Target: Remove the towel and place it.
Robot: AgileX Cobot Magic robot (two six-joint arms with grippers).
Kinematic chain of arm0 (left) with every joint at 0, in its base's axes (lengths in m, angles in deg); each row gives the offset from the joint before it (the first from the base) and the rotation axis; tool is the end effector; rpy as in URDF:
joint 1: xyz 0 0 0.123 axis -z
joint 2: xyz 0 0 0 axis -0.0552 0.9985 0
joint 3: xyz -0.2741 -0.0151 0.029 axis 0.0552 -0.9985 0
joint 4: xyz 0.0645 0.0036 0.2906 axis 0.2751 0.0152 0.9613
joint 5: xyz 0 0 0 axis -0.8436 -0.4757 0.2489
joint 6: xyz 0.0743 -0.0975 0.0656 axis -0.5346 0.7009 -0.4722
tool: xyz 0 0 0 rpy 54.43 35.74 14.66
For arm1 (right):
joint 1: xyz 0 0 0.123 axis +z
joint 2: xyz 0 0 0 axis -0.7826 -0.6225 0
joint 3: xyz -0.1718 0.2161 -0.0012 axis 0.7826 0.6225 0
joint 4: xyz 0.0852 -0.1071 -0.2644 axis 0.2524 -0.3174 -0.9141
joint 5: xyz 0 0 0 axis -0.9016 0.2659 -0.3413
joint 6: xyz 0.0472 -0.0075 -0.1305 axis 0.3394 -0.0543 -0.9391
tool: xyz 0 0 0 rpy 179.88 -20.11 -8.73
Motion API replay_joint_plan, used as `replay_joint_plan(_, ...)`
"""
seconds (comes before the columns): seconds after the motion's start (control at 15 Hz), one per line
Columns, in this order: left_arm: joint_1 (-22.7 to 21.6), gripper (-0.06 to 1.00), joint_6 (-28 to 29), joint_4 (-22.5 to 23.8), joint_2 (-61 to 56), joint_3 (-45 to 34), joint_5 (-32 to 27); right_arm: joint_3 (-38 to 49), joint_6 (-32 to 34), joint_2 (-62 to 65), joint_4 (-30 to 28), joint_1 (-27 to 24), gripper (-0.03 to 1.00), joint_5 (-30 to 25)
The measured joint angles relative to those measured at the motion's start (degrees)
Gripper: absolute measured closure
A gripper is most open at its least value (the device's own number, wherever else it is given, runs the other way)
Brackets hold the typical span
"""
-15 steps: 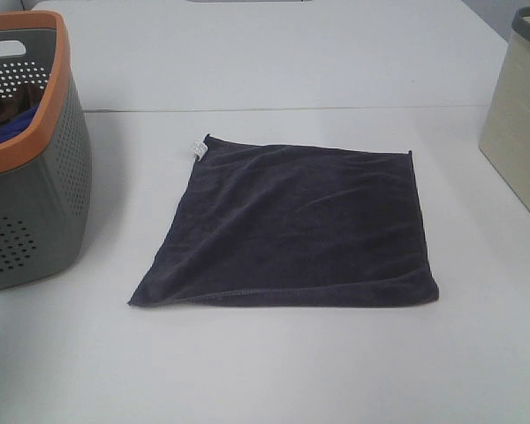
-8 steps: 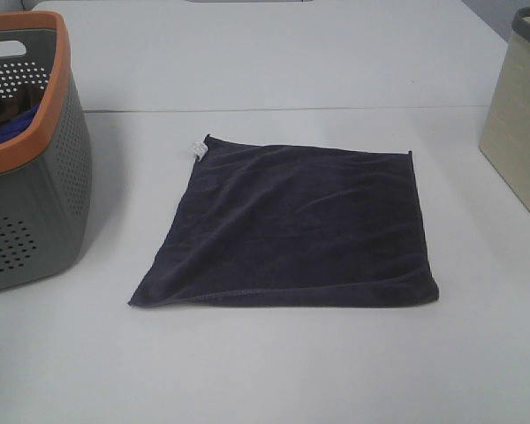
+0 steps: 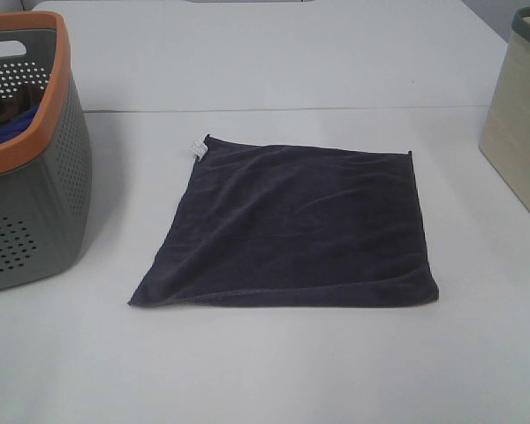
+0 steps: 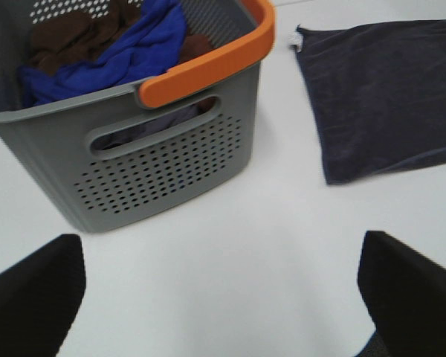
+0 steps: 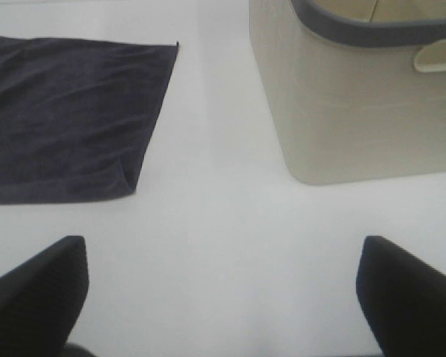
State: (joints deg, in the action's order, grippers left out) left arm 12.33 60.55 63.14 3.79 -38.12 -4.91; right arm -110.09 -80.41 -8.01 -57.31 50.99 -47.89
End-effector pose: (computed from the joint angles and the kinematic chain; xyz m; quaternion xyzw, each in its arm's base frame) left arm 0.0927 -0.0180 0.2808 0.1003 0.8450 -0.0351 0.5242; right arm 0.0792 -0.0006 0.2844 0.0215 0.8564 0.0083 0.5158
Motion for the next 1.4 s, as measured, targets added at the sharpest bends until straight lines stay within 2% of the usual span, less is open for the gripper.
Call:
replay_joint_plan(0.13, 0.0, 0.01, -2.1, -1.7, -1.9, -0.3, -0.5, 1.2, -0.3, 0.0, 0.7, 0.0, 0.12, 2.9)
replay_joint_plan(0.4, 0.0, 0.01, -2.1, -1.8, -1.9, -0.3, -0.6, 1.9, -1.7, 0.0, 1.1, 0.0, 0.18, 2.9)
replay_joint_plan(0.6, -0.2, 0.01, -2.1, -1.8, -1.9, -0.3, -0.6, 1.9, -1.7, 0.0, 1.1, 0.0, 0.18, 2.9)
replay_joint_plan(0.8, -8.3, 0.01, -2.1, -2.0, -1.9, -0.3, -0.6, 1.9, -1.7, 0.0, 1.1, 0.0, 0.18, 2.9)
replay_joint_plan(0.87, -9.5, 0.01, -2.1, -2.0, -1.9, -0.3, -0.6, 1.9, -1.7, 0.0, 1.1, 0.0, 0.18, 2.9)
replay_joint_plan(1.4, -9.9, 0.01, -1.9, -2.0, -1.9, -0.3, -0.6, 1.9, -1.7, 0.0, 1.1, 0.0, 0.18, 2.9)
